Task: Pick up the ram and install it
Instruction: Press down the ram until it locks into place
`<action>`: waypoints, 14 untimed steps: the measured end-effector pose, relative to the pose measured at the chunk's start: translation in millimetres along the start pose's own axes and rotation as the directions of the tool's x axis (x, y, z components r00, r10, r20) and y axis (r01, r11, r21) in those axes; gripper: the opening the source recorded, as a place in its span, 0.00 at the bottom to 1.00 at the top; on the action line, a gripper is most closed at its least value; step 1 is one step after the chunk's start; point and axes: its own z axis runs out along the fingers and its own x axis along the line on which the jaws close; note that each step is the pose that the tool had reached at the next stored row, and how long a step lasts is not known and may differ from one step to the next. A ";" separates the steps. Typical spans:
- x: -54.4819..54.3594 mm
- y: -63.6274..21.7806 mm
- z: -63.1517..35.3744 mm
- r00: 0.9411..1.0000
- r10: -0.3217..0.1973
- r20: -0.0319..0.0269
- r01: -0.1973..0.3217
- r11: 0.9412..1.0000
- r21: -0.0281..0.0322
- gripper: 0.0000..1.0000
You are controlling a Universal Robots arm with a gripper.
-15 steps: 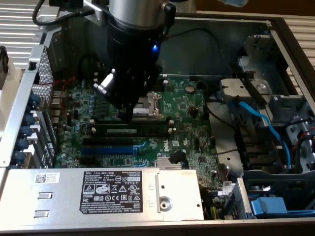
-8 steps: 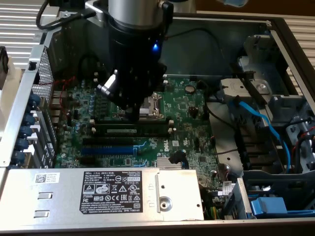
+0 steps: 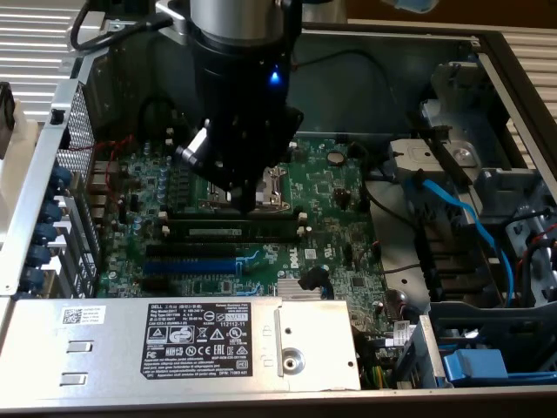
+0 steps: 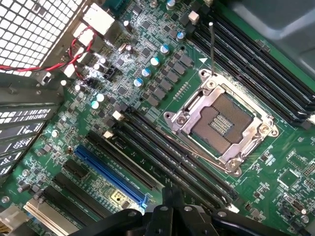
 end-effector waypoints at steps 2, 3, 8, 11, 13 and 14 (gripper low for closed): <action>-0.1 -0.1 0.0 1.000 0.022 0.002 -0.022 1.000 0.002 0.10; 0.0 -0.1 0.0 0.999 0.034 0.001 -0.034 0.999 0.002 0.10; 0.0 0.0 -0.2 0.995 0.105 -0.005 -0.105 0.995 0.000 0.10; 0.0 0.0 -0.1 0.989 0.151 -0.010 -0.151 0.989 -0.001 0.10; 0.0 0.0 -0.2 0.984 0.180 -0.014 -0.180 0.984 -0.002 0.10; 0.0 0.0 -0.2 0.981 0.195 -0.015 -0.195 0.981 -0.002 0.10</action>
